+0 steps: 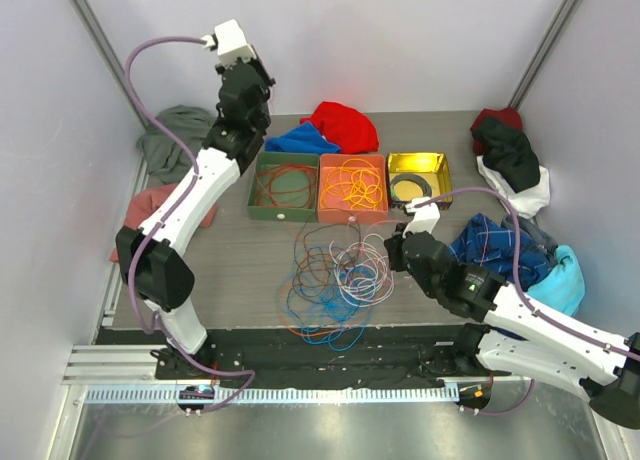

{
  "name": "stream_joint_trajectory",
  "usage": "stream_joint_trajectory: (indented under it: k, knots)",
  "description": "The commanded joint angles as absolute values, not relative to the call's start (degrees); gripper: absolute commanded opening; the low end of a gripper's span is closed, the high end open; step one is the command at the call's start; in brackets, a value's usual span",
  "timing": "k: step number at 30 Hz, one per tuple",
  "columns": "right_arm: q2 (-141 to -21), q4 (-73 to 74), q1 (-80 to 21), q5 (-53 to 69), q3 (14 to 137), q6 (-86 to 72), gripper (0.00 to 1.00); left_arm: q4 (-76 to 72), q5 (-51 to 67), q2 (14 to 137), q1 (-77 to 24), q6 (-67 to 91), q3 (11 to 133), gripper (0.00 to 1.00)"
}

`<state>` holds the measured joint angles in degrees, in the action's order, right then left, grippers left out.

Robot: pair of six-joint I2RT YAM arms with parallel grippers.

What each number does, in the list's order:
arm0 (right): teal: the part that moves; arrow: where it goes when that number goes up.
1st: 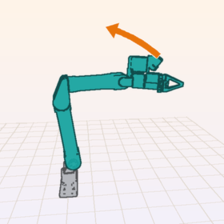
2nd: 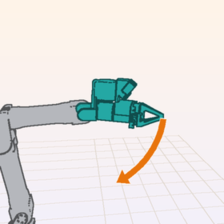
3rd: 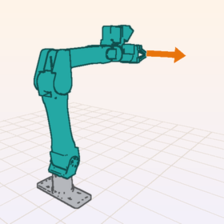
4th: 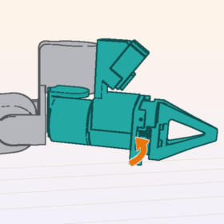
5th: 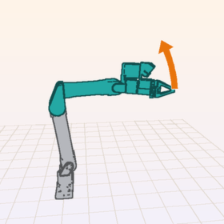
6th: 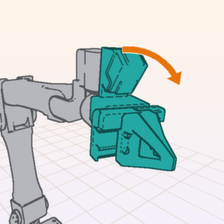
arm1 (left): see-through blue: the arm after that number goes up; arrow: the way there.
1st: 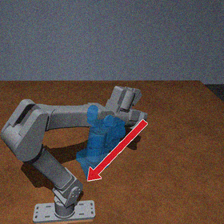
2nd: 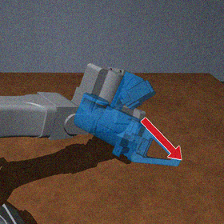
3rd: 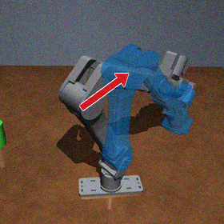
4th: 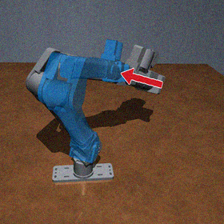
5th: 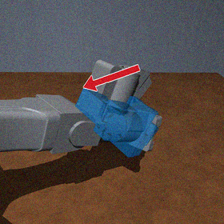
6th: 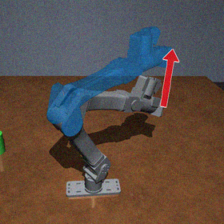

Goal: Untangle the cables

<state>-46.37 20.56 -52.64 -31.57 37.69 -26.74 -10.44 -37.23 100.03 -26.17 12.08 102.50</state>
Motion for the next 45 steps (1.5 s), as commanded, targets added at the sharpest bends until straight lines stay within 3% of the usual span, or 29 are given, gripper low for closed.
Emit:
stream_joint_trajectory:
  k: [1,7,19,35,45]
  knots:
    - [-45.5,17.9,-52.3,-31.5,37.3,-27.1,0.01,-14.9,-37.7,94.8,-26.0,18.0,94.5,0.00]
    - [-45.7,17.5,-52.0,-30.9,37.1,-27.4,0.01,-12.9,-35.6,90.4,-25.9,24.9,84.7,0.00]
    - [-44.5,17.2,-52.0,-30.1,35.2,-29.3,0.01,-6.9,-33.7,85.1,-26.2,29.7,76.2,0.00]
    - [-44.5,17.0,-52.1,-30.5,34.5,-29.4,0.01,-0.2,-33.4,97.6,-26.2,32.2,77.8,0.00]
    - [-44.3,17.1,-51.9,-31.2,34.3,-29.1,0.01,4.0,-35.3,106.1,-26.0,27.2,85.8,0.00]
